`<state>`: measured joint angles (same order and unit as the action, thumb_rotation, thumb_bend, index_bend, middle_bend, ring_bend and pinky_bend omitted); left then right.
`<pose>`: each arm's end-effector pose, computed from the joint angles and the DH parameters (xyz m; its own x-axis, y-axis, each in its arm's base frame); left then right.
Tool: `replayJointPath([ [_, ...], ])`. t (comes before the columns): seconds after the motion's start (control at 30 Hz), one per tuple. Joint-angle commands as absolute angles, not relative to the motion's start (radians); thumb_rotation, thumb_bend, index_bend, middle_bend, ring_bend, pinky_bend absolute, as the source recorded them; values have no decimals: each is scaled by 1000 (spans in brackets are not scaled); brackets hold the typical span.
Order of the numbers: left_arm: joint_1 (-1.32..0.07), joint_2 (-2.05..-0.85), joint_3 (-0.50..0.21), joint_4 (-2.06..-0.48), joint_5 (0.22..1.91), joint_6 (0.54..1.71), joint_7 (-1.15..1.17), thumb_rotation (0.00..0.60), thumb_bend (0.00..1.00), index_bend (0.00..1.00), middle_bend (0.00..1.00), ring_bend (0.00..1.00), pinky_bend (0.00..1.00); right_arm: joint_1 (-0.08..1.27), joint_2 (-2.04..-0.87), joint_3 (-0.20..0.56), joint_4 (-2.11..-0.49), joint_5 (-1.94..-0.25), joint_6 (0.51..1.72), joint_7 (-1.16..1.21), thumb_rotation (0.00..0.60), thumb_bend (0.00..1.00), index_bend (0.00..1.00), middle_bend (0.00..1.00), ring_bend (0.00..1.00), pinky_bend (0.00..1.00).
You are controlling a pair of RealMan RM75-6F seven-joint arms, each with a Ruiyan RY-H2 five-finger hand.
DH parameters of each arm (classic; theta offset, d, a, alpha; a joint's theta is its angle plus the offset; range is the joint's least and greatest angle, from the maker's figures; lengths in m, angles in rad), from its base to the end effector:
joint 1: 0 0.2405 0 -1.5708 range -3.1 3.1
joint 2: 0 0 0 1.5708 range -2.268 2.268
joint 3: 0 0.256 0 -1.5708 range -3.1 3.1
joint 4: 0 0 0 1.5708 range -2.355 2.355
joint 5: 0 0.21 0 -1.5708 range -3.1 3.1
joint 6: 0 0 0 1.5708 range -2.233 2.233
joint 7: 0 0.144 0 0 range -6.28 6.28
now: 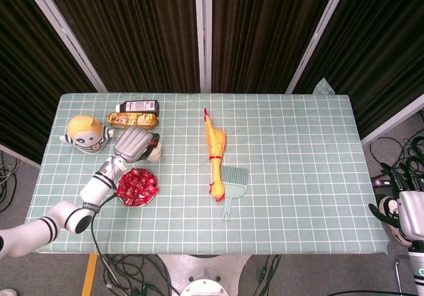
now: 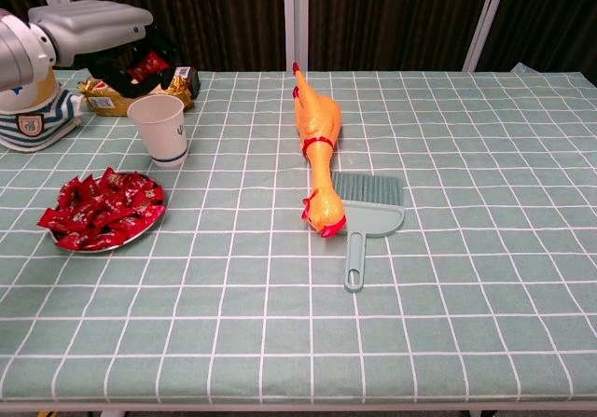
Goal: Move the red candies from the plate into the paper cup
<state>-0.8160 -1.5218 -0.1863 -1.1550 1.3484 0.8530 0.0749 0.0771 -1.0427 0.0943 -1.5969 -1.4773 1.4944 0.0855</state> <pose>-0.1706 0.4058 0.0156 0.5636 0.1485 0.8126 0.7700 -0.4507 -0.4517 -0.3184 -0.1882 0.1947 0.3951 0.0565 0.9169 -0.9186 0.0179 0.3947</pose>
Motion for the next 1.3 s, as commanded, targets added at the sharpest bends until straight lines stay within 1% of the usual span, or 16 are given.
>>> replayJointPath([
  [0.03, -827, -1539, -182, -1134, 1319, 831, 119, 600, 519, 577, 637, 562, 850, 77, -1042, 95, -1595, -1474, 1492, 88, 600, 101, 117, 240, 75, 219],
  [0.1, -824, -1543, -181, -1134, 1306, 835, 138, 600, 511, 555, 617, 525, 830, 78, -1043, 96, -1593, -1471, 1489, 90, 600, 101, 117, 240, 75, 222],
  [0.17, -821, -1540, -180, -1140, 1290, 836, 161, 600, 510, 519, 577, 470, 779, 80, -1044, 97, -1592, -1470, 1485, 91, 600, 101, 117, 241, 75, 225],
  [0.2, -819, -1537, -179, -1146, 1284, 837, 173, 600, 509, 489, 540, 425, 734, 81, -1045, 96, -1592, -1471, 1483, 92, 600, 101, 117, 241, 75, 227],
  [0.27, -816, -1527, -179, -1167, 1266, 838, 200, 600, 503, 453, 495, 380, 688, 83, -1046, 96, -1591, -1472, 1481, 94, 600, 101, 117, 242, 75, 232],
  [0.37, -811, -1508, -177, -1206, 1245, 836, 226, 600, 490, 389, 438, 333, 638, 83, -1047, 96, -1590, -1473, 1480, 96, 600, 101, 117, 243, 76, 235],
  [0.43, -801, -1491, -178, -1239, 1235, 856, 244, 600, 478, 347, 399, 304, 597, 83, -1047, 97, -1589, -1473, 1481, 97, 600, 101, 117, 243, 76, 236],
  [0.5, -772, -1467, -180, -1289, 1237, 911, 240, 600, 460, 316, 379, 294, 570, 85, -1046, 98, -1589, -1473, 1480, 99, 600, 101, 117, 243, 75, 237],
  [0.57, -729, -1437, -170, -1340, 1250, 976, 228, 600, 443, 305, 378, 294, 564, 87, -1044, 100, -1589, -1474, 1478, 100, 600, 101, 117, 243, 76, 237],
  [0.63, -688, -1410, -152, -1380, 1266, 1027, 213, 600, 399, 302, 377, 294, 563, 89, -1044, 100, -1589, -1477, 1478, 100, 600, 101, 116, 243, 76, 237],
  [0.73, -624, -1369, -108, -1433, 1292, 1085, 197, 600, 310, 302, 377, 294, 562, 93, -1044, 100, -1588, -1482, 1476, 101, 600, 101, 116, 243, 76, 237],
  [0.8, -589, -1353, -72, -1453, 1316, 1109, 191, 600, 273, 302, 377, 294, 562, 95, -1046, 99, -1588, -1486, 1475, 102, 600, 101, 117, 243, 75, 237],
  [0.9, -561, -1346, -19, -1454, 1355, 1109, 186, 600, 238, 302, 377, 294, 556, 95, -1047, 97, -1589, -1491, 1477, 102, 600, 101, 116, 243, 76, 237],
  [0.97, -555, -1354, 12, -1439, 1378, 1088, 185, 600, 226, 302, 377, 294, 534, 93, -1046, 96, -1592, -1495, 1480, 100, 600, 101, 117, 243, 76, 238],
  [1.03, -553, -1373, 28, -1417, 1387, 1066, 181, 600, 221, 302, 370, 294, 516, 91, -1045, 94, -1596, -1498, 1486, 97, 600, 101, 117, 243, 76, 239],
  [1.3, -565, -1426, 36, -1362, 1379, 998, 209, 600, 220, 301, 334, 273, 501, 81, -1037, 92, -1610, -1498, 1499, 90, 600, 101, 117, 244, 76, 244],
])
